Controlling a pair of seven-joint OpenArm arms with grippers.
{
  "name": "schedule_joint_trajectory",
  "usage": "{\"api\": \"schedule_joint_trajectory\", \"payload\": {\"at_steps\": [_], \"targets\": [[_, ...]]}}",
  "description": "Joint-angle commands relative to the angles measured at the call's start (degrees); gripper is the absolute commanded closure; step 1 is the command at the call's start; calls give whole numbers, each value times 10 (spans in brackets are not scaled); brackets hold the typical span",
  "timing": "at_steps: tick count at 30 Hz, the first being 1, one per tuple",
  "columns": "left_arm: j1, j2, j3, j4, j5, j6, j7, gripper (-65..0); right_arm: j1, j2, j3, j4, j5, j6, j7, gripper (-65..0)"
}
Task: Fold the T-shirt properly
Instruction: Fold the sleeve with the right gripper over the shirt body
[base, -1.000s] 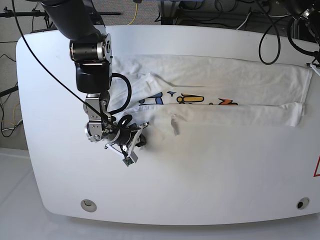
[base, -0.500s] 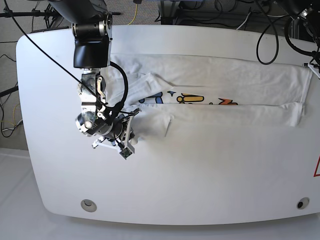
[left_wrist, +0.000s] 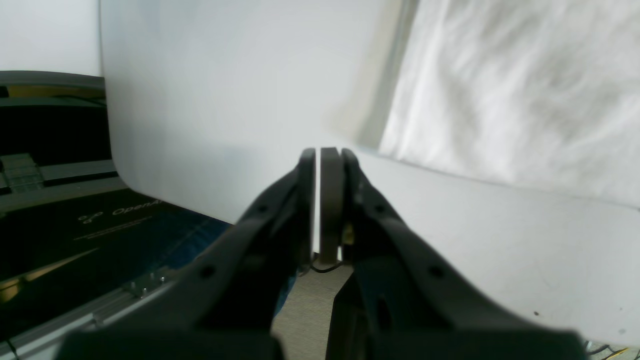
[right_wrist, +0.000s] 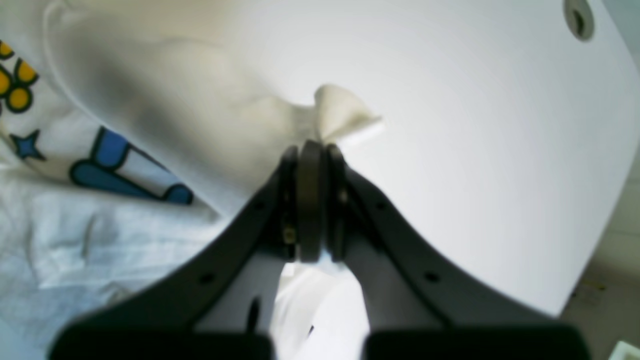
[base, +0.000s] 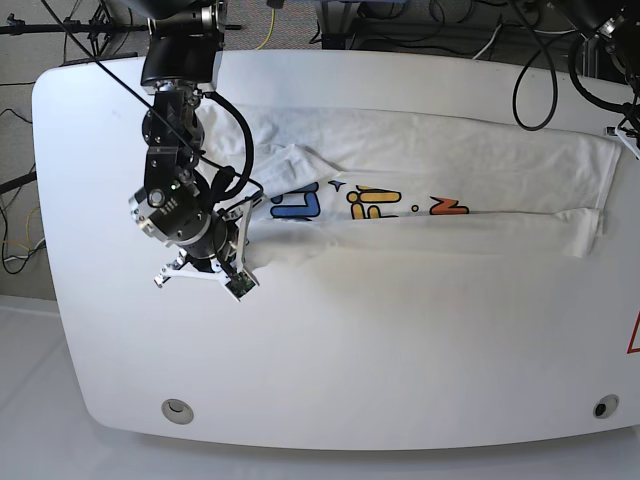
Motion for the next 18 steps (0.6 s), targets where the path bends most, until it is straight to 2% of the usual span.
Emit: {"api": "schedule_joint_trajectory", "payload": {"at_steps": [1, 9, 18], "targets": [[-4, -12, 4, 8, -1, 1, -10, 0, -9, 2, 1, 44, 1, -1, -10, 0], [-2, -11, 3, 8, -1, 1, -10, 0, -56, 2, -1, 73, 0, -1, -46, 0], [-2, -11, 3, 8, -1, 1, -10, 0, -99, 2, -2, 74, 0, -1, -56, 0]]}}
